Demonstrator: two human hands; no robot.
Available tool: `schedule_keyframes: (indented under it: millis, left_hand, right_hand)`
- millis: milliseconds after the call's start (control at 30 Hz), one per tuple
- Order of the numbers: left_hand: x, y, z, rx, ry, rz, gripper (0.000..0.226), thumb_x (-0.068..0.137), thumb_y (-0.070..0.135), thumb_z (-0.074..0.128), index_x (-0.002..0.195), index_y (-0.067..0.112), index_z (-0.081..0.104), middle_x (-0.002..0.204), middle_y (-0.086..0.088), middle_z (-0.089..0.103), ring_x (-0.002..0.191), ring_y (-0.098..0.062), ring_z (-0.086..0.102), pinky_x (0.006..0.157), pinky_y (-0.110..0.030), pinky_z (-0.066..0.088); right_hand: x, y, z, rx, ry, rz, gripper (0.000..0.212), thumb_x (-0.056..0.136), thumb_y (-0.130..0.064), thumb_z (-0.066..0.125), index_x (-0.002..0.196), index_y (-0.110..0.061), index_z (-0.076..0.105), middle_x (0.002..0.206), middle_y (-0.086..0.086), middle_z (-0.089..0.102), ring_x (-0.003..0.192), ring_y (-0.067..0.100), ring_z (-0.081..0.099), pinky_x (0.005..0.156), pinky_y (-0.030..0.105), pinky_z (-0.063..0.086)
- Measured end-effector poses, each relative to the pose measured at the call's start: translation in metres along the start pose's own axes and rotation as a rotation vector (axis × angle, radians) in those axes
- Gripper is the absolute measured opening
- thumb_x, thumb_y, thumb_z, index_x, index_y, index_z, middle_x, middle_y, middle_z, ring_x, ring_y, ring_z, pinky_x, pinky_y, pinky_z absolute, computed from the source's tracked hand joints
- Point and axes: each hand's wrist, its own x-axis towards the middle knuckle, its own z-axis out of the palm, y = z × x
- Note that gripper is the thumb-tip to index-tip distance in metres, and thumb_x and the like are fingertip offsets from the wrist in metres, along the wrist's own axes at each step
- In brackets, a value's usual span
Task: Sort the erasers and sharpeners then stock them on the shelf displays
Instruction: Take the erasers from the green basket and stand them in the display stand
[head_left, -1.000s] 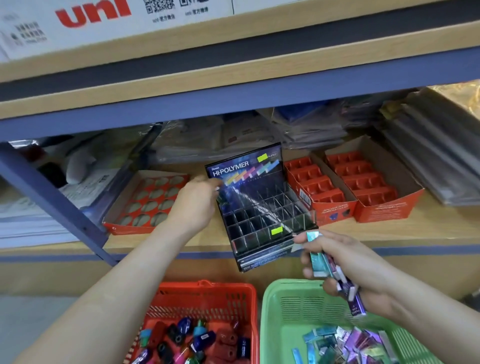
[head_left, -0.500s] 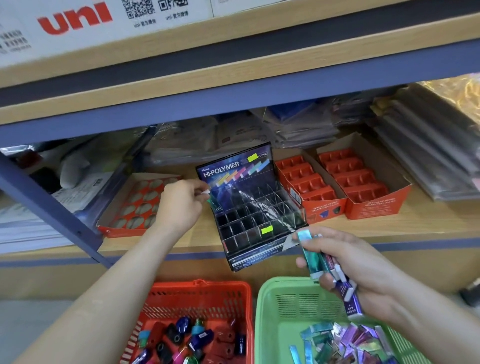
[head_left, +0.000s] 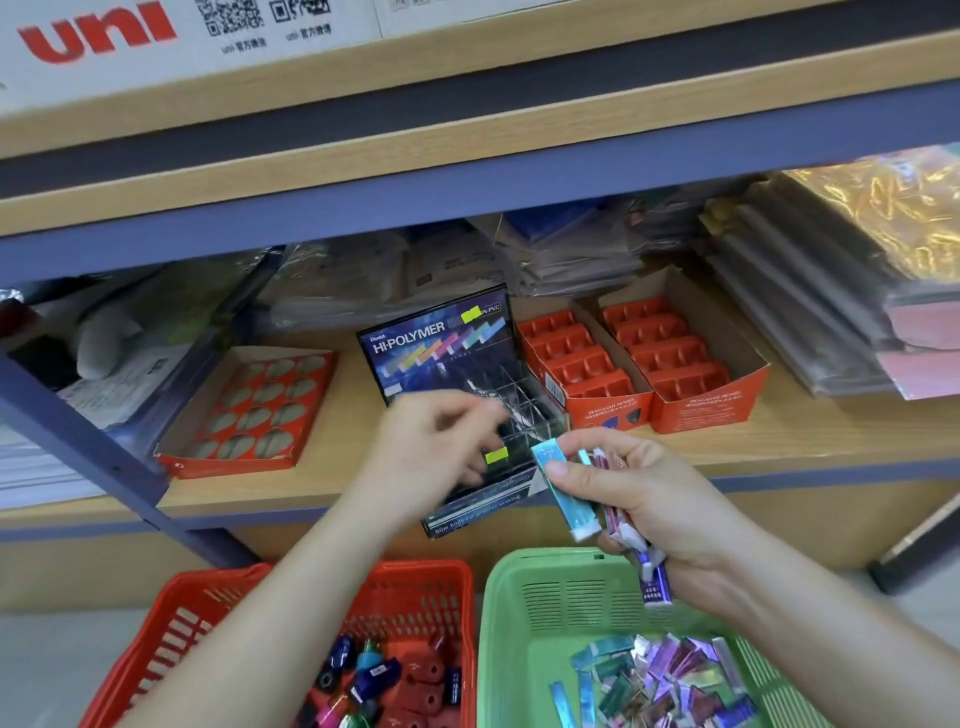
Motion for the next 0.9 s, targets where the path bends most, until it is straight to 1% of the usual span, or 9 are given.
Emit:
schedule_keyframes:
  millis: [67,200,267,367,533,633,700,800,900]
  left_hand:
    - [-0.019,0.013,0.016,-0.207,-0.195,-0.063,0.019,0.092,0.023,0.060,0.099,0.010,0.073,0.073,-0.005,0.067,0.060,-0.012,0.059,0.059,-0.026,0.055]
    - [-0.033,0.006,0.028,-0.582,-0.153,-0.220,0.035,0.074,0.028,0.074,0.102,0.007,0.067,0.079,-0.010,0.067,0.067,-0.015,0.062,0.064,-0.027,0.055]
    - [-0.041,0.005,0.037,-0.565,-0.166,-0.246,0.041,0.066,0.027,0.079,0.098,0.007,0.061,0.077,-0.009,0.067,0.068,-0.018,0.064,0.067,-0.031,0.057]
    - [-0.053,0.004,0.050,-0.533,-0.139,-0.248,0.030,0.075,0.009,0.079,0.096,0.006,0.057,0.080,-0.018,0.071,0.072,-0.024,0.067,0.067,-0.031,0.056]
    - [-0.049,0.003,0.029,-0.528,0.143,-0.212,0.017,0.084,0.000,0.066,0.091,0.014,0.072,0.072,-0.011,0.069,0.064,-0.016,0.063,0.062,-0.023,0.053]
    - [-0.028,-0.004,-0.016,-0.390,0.364,-0.124,0.014,0.085,0.002,0.067,0.094,0.012,0.070,0.075,-0.010,0.072,0.068,-0.018,0.070,0.066,-0.025,0.057]
    - [-0.006,-0.015,-0.045,-0.123,0.484,-0.077,0.010,0.082,0.007,0.073,0.088,0.015,0.071,0.072,-0.004,0.072,0.071,-0.019,0.071,0.073,-0.034,0.059]
    - [0.017,-0.030,-0.064,0.341,0.479,-0.008,0.010,0.083,0.018,0.072,0.093,0.017,0.075,0.079,0.006,0.072,0.079,-0.012,0.068,0.081,-0.028,0.053]
    - [0.032,-0.047,-0.063,0.600,0.439,0.135,0.016,0.088,0.016,0.068,0.101,0.013,0.075,0.095,-0.004,0.073,0.089,-0.020,0.066,0.079,-0.021,0.043]
  right_hand:
    - [0.000,0.000,0.001,-0.035,-0.015,-0.022,0.017,0.069,-0.013,0.078,0.083,-0.017,0.070,0.068,0.014,0.064,0.047,0.018,0.049,0.041,0.021,0.035]
    - [0.002,0.002,0.000,0.056,0.027,-0.067,0.024,0.067,-0.014,0.076,0.089,-0.011,0.066,0.066,0.012,0.061,0.043,0.015,0.049,0.035,0.018,0.037]
    - [0.002,0.004,0.000,0.090,0.045,-0.091,0.032,0.068,-0.016,0.076,0.099,-0.014,0.071,0.071,0.014,0.062,0.052,0.022,0.056,0.043,0.022,0.046]
    - [0.000,0.008,0.006,0.129,0.030,-0.097,0.024,0.080,-0.010,0.071,0.103,-0.015,0.072,0.070,0.015,0.065,0.054,0.024,0.062,0.046,0.027,0.052]
    - [0.006,0.011,0.006,0.144,0.128,-0.030,0.018,0.089,-0.019,0.066,0.106,-0.013,0.068,0.067,0.006,0.062,0.051,0.011,0.054,0.033,0.017,0.036]
    - [0.013,0.010,-0.001,0.268,0.138,0.091,0.017,0.094,-0.022,0.060,0.102,-0.008,0.065,0.064,0.005,0.056,0.052,0.012,0.048,0.030,0.015,0.030]
    - [0.017,0.010,-0.006,0.347,0.142,0.138,0.013,0.092,-0.018,0.058,0.096,-0.006,0.063,0.062,0.006,0.054,0.050,0.013,0.046,0.029,0.014,0.030]
    - [0.019,0.012,-0.010,0.393,0.152,0.155,0.010,0.091,-0.010,0.051,0.091,-0.006,0.061,0.061,0.007,0.052,0.048,0.014,0.045,0.030,0.015,0.030]
    - [0.020,0.013,-0.013,0.423,0.137,0.155,0.014,0.088,-0.004,0.042,0.090,-0.008,0.056,0.062,0.007,0.050,0.049,0.015,0.043,0.032,0.015,0.030]
